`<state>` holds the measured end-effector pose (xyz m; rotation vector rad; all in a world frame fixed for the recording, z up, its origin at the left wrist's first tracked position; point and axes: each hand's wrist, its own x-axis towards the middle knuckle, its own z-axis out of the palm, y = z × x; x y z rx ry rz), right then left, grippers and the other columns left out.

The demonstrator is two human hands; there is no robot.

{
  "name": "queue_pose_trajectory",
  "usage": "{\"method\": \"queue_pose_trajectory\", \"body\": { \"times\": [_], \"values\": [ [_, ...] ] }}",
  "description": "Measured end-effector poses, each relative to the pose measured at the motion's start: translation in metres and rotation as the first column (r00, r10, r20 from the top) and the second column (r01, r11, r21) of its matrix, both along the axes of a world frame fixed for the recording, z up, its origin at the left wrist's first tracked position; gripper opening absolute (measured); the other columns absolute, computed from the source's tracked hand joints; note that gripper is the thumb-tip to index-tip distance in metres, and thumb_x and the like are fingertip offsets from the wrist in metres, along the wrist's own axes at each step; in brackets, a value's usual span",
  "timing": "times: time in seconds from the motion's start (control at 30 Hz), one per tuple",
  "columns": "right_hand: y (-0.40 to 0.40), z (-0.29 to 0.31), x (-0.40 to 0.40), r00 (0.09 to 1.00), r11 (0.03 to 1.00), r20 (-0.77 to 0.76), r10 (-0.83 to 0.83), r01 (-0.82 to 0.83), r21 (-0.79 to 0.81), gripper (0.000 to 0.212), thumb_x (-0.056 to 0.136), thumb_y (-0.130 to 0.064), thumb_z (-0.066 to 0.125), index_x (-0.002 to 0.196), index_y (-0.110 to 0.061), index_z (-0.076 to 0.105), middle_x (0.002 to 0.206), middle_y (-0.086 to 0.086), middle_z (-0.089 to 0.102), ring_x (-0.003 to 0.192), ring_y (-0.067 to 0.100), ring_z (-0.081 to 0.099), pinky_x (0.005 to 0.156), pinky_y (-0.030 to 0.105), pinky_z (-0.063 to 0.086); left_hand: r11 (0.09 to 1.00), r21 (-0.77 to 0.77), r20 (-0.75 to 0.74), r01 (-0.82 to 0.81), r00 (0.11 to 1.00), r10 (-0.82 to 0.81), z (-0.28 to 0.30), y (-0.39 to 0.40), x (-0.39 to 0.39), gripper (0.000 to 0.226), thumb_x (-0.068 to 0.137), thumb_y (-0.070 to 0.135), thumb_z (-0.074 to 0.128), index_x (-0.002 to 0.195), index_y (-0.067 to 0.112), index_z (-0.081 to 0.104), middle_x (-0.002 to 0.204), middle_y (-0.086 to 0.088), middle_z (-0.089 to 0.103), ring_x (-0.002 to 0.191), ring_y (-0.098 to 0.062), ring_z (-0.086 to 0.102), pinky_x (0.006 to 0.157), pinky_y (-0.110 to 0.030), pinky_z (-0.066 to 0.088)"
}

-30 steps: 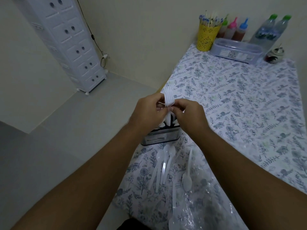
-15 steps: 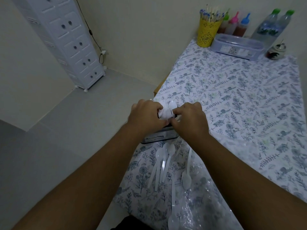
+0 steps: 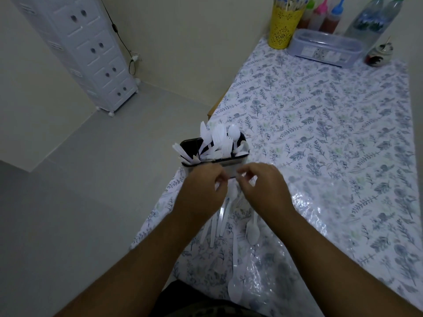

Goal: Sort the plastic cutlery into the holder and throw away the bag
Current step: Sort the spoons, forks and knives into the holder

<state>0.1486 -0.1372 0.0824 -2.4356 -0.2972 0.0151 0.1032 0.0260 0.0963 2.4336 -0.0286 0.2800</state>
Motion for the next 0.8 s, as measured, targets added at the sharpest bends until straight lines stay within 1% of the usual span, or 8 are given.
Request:
{"method": "queue_pose_trajectory", "body": {
  "times": [0.1,0.17,0.23,0.37,0.47,0.6,0.73,0.8],
  "values": [
    [-0.014,-0.028,-0.027,0.975,0.999,-0.222,0.006,-0.014,-0.036,0.016,0.094,-0.030,0.067,0.106,-0.026,0.076,0.093,-0.010,0.072,0.088,0.009,0.066,0.081,0.034,0.058,0.992,-0.011,-0.269,-0.122,0.956,0.115,-0.050,0.001,-0.027,0.006,0.086,0.015,0.067,0.084,0.018,0.063,0.079,0.004,0.060,0.074,-0.014,0.056,0.064,-0.023,0.040],
    [-0.022,-0.043,-0.044,0.941,0.994,-0.338,0.006,-0.041,-0.097,0.019,0.094,-0.029,0.065,0.110,-0.026,0.077,0.101,-0.007,0.076,0.088,0.009,0.068,0.083,0.032,0.058,0.976,0.012,-0.476,-0.217,0.857,0.196,-0.081,0.005,-0.042,0.011,0.089,0.025,0.068,0.090,0.018,0.059,0.086,0.001,0.059,0.081,-0.017,0.059,0.066,-0.024,0.039],
    [-0.027,-0.054,-0.059,0.913,0.990,-0.409,-0.001,-0.057,-0.130,0.021,0.095,-0.028,0.065,0.112,-0.025,0.077,0.105,-0.005,0.077,0.091,0.010,0.069,0.084,0.028,0.056,0.967,0.022,-0.577,-0.255,0.786,0.221,-0.100,0.006,-0.054,0.023,0.089,0.033,0.069,0.101,0.016,0.059,0.093,-0.003,0.061,0.089,-0.019,0.061,0.070,-0.026,0.041],
    [-0.029,-0.062,-0.075,0.883,0.994,-0.468,-0.020,-0.033,-0.106,0.020,0.095,-0.025,0.065,0.110,-0.026,0.077,0.104,-0.008,0.076,0.090,0.006,0.065,0.085,0.021,0.052,0.970,0.033,-0.534,-0.240,0.816,0.220,-0.105,-0.004,-0.054,0.028,0.087,0.039,0.069,0.098,0.016,0.058,0.089,-0.001,0.060,0.083,-0.018,0.058,0.067,-0.027,0.041],
    [-0.027,-0.061,-0.077,0.875,0.998,-0.483,-0.027,-0.005,-0.064,0.018,0.095,-0.024,0.066,0.108,-0.025,0.078,0.099,-0.010,0.075,0.089,0.005,0.065,0.079,0.015,0.049,0.978,0.074,-0.503,-0.197,0.839,0.207,-0.101,-0.009,-0.045,0.019,0.085,0.026,0.066,0.094,0.011,0.058,0.083,-0.002,0.060,0.078,-0.019,0.058,0.066,-0.032,0.050],
    [-0.028,-0.055,-0.076,0.875,0.999,-0.483,-0.036,0.022,-0.035,0.016,0.094,-0.022,0.066,0.104,-0.025,0.079,0.092,-0.013,0.071,0.086,0.004,0.064,0.072,0.008,0.044,0.981,0.081,-0.498,-0.174,0.846,0.191,-0.099,-0.005,-0.042,0.013,0.077,0.017,0.064,0.081,0.007,0.057,0.071,-0.003,0.056,0.066,-0.020,0.052,0.050,-0.027,0.034],
    [-0.025,-0.051,-0.076,0.851,0.996,-0.523,-0.048,0.080,0.038,0.016,0.095,-0.023,0.067,0.105,-0.024,0.078,0.091,-0.012,0.071,0.082,-0.003,0.061,0.069,0.004,0.042,0.974,-0.020,-0.462,-0.224,0.867,0.189,-0.092,0.004,-0.053,0.011,0.075,0.017,0.071,0.080,0.010,0.064,0.069,-0.003,0.063,0.065,-0.022,0.061,0.058,-0.033,0.052],
    [-0.021,-0.047,-0.076,0.815,0.974,-0.578,-0.046,0.164,0.155,0.021,0.096,-0.027,0.068,0.114,-0.021,0.075,0.096,-0.009,0.073,0.089,0.004,0.066,0.074,0.009,0.046,0.966,-0.103,-0.439,-0.237,0.882,0.170,-0.083,0.004,-0.059,0.012,0.075,0.017,0.075,0.083,0.014,0.067,0.067,0.004,0.064,0.063,-0.013,0.062,0.060,-0.024,0.054]
  ]
}}
